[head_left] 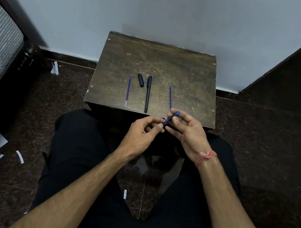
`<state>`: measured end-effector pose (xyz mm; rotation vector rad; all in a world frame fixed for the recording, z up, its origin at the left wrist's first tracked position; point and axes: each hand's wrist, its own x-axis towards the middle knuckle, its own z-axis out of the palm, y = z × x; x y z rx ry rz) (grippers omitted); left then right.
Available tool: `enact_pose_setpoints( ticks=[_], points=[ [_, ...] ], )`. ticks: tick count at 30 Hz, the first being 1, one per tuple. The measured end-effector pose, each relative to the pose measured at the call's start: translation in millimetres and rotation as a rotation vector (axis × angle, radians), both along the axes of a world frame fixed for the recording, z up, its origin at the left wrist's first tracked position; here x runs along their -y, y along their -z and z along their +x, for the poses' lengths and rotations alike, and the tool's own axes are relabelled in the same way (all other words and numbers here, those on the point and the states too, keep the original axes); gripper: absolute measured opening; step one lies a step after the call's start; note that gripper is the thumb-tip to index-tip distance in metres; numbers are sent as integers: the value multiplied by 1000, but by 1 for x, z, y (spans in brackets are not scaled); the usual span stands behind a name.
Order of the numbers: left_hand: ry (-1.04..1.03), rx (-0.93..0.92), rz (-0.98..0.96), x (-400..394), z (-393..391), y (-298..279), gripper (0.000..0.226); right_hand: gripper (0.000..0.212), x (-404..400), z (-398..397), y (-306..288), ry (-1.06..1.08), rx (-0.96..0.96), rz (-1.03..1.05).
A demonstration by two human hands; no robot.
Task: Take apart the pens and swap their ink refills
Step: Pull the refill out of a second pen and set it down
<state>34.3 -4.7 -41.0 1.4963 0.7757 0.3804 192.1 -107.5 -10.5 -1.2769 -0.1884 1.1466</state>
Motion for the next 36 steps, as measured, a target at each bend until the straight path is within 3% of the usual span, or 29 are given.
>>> enact_pose_setpoints(
  ticks=[6, 13, 16, 20, 27, 33, 36],
  points=[
    [-33, 51, -129, -5, -1, 2, 33, 20, 0, 0, 2, -24, 71, -18],
    [-85, 68, -170, -7, -1, 1, 28, 9, -1, -3, 0, -12, 181, -75],
    [-78, 74, -178, -7, -1, -1, 29, 20, -3, -5, -2, 7, 246, -104],
    [-83, 97, -214, -4, 0, -1, 23, 34, 0, 0, -4, -18, 150, 1],
    [-49, 134, -246, -3, 0, -2, 23, 28, -2, -4, -1, 50, 183, -56],
    [-66, 130, -273, -3, 1, -2, 24, 6, -1, -3, -1, 19, 155, -19],
    [-49, 133, -272, -1, 2, -3, 24, 28, -4, -7, -2, 64, 245, -132]
  ],
)
